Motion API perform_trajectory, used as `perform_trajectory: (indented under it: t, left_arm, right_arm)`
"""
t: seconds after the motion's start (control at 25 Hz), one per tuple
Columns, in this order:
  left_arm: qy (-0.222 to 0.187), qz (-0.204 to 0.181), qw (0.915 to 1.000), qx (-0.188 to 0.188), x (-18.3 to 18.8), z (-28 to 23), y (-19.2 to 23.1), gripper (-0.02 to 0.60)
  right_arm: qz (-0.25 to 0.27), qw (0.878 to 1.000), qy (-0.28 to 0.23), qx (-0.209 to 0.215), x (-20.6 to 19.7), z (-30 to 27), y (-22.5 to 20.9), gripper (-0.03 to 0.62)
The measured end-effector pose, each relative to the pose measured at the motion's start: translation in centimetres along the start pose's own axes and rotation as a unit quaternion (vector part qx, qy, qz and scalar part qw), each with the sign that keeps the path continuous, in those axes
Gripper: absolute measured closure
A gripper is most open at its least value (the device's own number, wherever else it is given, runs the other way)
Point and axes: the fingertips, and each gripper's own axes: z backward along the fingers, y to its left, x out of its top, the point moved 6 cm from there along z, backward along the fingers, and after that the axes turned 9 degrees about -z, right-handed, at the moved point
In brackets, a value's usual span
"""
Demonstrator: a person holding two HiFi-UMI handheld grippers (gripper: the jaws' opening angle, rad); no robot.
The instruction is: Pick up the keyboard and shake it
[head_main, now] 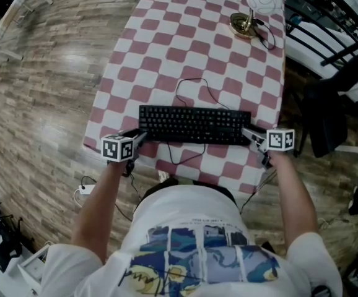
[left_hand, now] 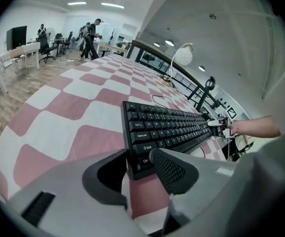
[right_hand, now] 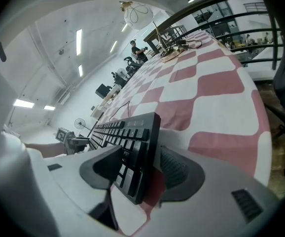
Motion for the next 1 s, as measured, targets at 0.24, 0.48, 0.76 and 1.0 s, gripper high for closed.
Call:
perform_trajectory:
  t: [0.24,0.48,0.76,1.0]
  left_arm:
    - [0.003,0.027,0.9994,-0.020,0.0,-0.5,0.1,0.400]
    - [0.000,0.031,0.9993,-0.020,0.0,-0.5,0.3,0.400]
    - [0.001,0.044,0.9986,-0.031,-0.1,-0.3,0.5,0.400]
    - [-0.016,0.066,0.9962,-0.055,0.0,0.0,0.8,0.394]
  right_arm:
    - [-0.011,1.000,0.020,0.010,-0.3,-0.8,0.3,0.381]
    - [-0.024,1.000,0.013,0.013,0.1,-0.3,0.9,0.391]
    - [-0.015,0.999,-0.019,0.033,1.0,1.2,3.2,0.405]
    - [0.017,0.995,-0.054,0.081,3.2,3.7,7.5,0.447]
